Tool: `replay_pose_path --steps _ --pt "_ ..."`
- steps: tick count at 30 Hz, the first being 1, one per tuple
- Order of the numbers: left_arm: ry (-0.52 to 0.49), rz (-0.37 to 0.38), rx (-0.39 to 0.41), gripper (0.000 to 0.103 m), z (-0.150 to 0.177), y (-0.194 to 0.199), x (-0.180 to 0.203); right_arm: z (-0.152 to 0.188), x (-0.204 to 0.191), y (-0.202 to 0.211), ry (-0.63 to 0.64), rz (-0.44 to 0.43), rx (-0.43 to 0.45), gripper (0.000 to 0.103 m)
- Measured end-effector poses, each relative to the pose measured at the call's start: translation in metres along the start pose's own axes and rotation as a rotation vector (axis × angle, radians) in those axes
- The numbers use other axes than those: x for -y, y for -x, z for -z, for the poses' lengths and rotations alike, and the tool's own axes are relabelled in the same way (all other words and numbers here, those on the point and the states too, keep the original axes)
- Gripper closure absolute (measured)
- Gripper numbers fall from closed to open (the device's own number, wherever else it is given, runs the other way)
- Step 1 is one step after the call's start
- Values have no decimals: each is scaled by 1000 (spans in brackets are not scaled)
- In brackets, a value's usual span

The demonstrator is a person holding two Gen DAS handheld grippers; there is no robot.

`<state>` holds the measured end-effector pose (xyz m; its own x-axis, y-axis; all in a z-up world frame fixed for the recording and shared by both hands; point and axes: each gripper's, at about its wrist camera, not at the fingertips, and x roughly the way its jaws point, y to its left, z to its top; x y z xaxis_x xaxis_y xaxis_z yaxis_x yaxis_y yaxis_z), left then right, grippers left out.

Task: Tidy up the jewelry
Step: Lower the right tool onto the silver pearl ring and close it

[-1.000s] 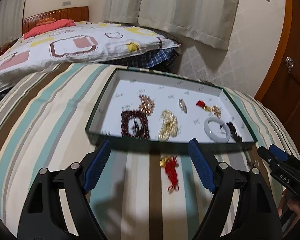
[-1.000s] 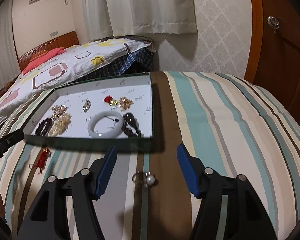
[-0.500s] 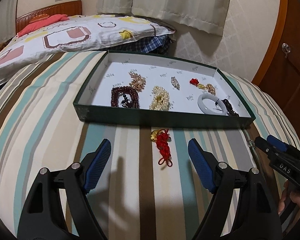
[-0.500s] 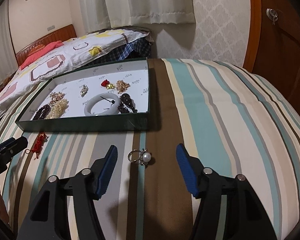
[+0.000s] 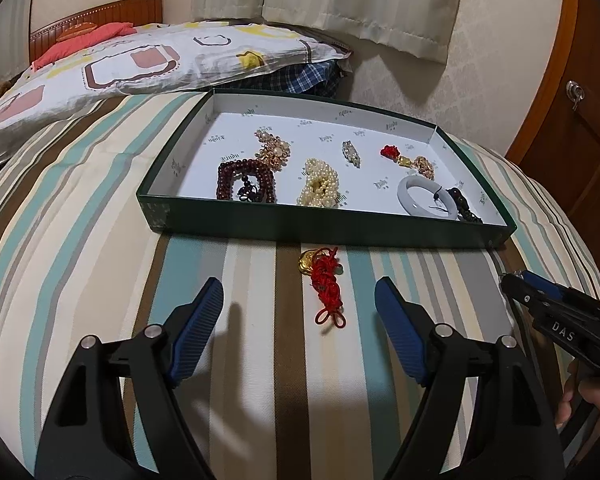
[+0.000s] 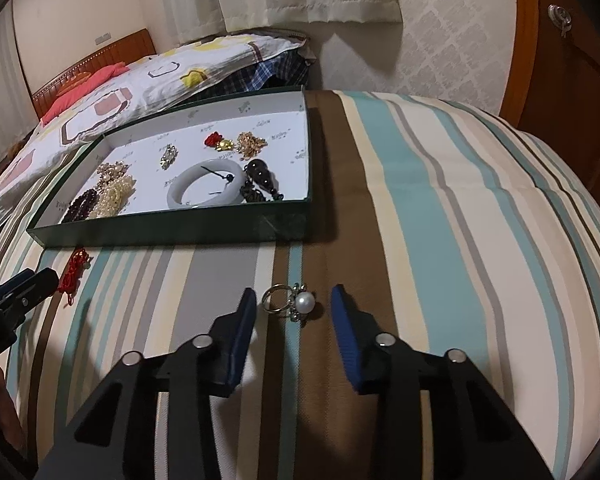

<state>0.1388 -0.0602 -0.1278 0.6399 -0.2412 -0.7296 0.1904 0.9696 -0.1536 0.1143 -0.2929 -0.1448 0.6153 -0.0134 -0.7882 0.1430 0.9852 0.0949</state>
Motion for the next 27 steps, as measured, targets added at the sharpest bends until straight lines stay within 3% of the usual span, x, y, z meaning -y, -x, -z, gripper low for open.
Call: replay_pose_path --steps 4,7,16,27 --pt "-1 1 -3 28 0 -1 1 0 -1 0 1 -7 -2 75" --pt "-6 4 -13 35 0 -4 3 1 -2 0 0 -13 -2 75" --pt "-14 11 -23 37 0 -7 8 -1 -9 2 8 -34 9 75" --pt "-17 12 -67 54 -6 -23 12 0 -17 1 23 -55 13 75"
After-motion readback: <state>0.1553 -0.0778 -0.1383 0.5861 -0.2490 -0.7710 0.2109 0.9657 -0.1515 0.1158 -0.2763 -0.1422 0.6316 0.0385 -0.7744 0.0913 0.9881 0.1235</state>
